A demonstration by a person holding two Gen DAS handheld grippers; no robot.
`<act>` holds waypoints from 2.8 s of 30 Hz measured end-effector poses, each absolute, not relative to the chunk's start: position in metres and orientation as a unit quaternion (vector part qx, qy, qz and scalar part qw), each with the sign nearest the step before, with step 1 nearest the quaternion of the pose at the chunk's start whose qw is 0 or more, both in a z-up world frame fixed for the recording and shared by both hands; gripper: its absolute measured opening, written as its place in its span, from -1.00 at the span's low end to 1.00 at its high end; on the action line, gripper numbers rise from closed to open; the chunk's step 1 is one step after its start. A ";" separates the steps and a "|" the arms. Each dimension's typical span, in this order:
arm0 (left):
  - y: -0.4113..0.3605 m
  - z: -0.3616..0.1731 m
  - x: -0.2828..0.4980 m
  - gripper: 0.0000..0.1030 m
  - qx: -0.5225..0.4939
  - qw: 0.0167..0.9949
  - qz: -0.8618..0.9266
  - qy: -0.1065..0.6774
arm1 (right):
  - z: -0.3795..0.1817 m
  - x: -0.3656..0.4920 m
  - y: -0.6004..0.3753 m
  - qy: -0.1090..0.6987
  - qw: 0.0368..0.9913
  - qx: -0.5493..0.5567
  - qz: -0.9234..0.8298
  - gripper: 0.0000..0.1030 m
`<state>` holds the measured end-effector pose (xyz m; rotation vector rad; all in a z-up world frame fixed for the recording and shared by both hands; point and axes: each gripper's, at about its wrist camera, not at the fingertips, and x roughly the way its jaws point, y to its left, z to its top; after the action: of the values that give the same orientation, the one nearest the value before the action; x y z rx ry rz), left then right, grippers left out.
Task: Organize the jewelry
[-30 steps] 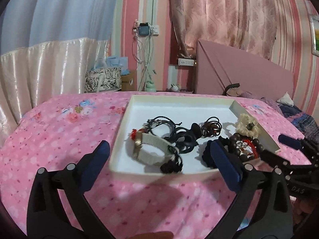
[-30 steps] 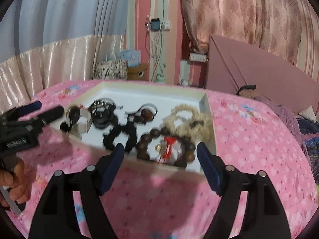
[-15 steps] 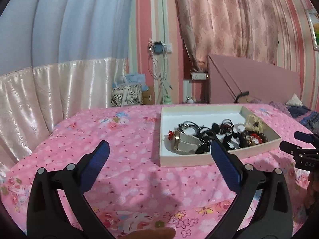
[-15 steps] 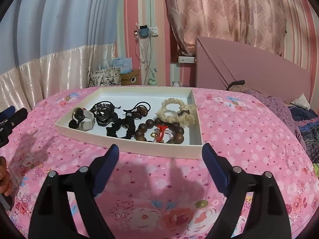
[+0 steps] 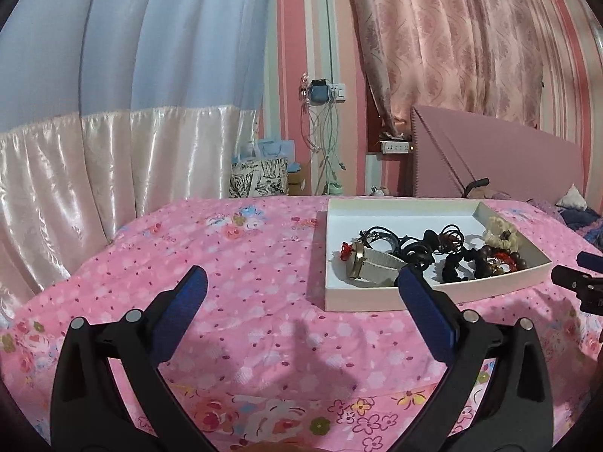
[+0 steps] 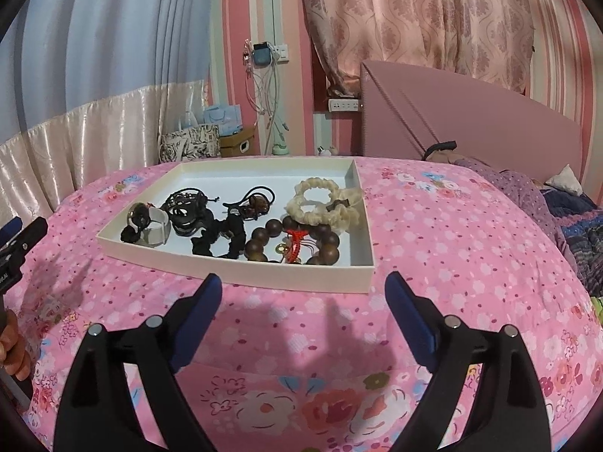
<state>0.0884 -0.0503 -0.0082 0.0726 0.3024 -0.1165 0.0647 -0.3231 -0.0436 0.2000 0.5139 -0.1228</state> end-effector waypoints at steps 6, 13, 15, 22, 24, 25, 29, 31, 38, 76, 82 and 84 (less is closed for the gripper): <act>-0.051 -0.008 0.088 0.94 0.040 0.986 -0.057 0.152 | -0.043 0.064 -0.317 0.254 0.962 0.079 -0.060 0.71; -0.051 -0.006 0.086 0.94 0.039 0.988 -0.050 0.140 | -0.040 0.056 -0.321 0.231 0.967 0.091 -0.062 0.71; -0.055 -0.007 0.087 0.94 0.048 0.988 -0.049 0.142 | -0.038 0.051 -0.321 0.220 0.968 0.089 -0.086 0.71; -0.050 -0.007 0.087 0.94 0.033 0.988 -0.053 0.143 | -0.041 0.057 -0.329 0.234 0.963 0.107 -0.079 0.71; -0.048 -0.007 0.086 0.94 0.028 0.988 -0.051 0.142 | -0.039 0.053 -0.325 0.223 0.966 0.096 -0.086 0.71; -0.049 -0.008 0.087 0.94 0.030 0.988 -0.050 0.143 | -0.038 0.053 -0.323 0.221 0.968 0.091 -0.084 0.71; -0.050 -0.007 0.088 0.94 0.032 0.988 -0.049 0.145 | -0.039 0.054 -0.326 0.226 0.966 0.098 -0.077 0.71; -0.051 -0.008 0.089 0.94 0.033 0.988 -0.048 0.146 | -0.039 0.053 -0.327 0.223 0.967 0.102 -0.076 0.71; -0.052 -0.008 0.090 0.94 0.026 0.988 -0.050 0.147 | -0.040 0.057 -0.322 0.230 0.966 0.086 -0.080 0.71; -0.049 -0.009 0.088 0.94 0.028 0.988 -0.045 0.146 | -0.037 0.047 -0.326 0.215 0.968 0.090 -0.090 0.76; -0.049 -0.009 0.087 0.94 0.029 0.988 -0.045 0.146 | -0.037 0.045 -0.326 0.210 0.970 0.083 -0.093 0.77; -0.049 -0.009 0.087 0.94 0.030 0.988 -0.044 0.146 | -0.037 0.045 -0.326 0.212 0.969 0.084 -0.092 0.77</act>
<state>0.0872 -0.0490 -0.0093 0.0604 0.2934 -0.0891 0.0451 -0.3258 -0.0368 0.1700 0.4279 -0.1857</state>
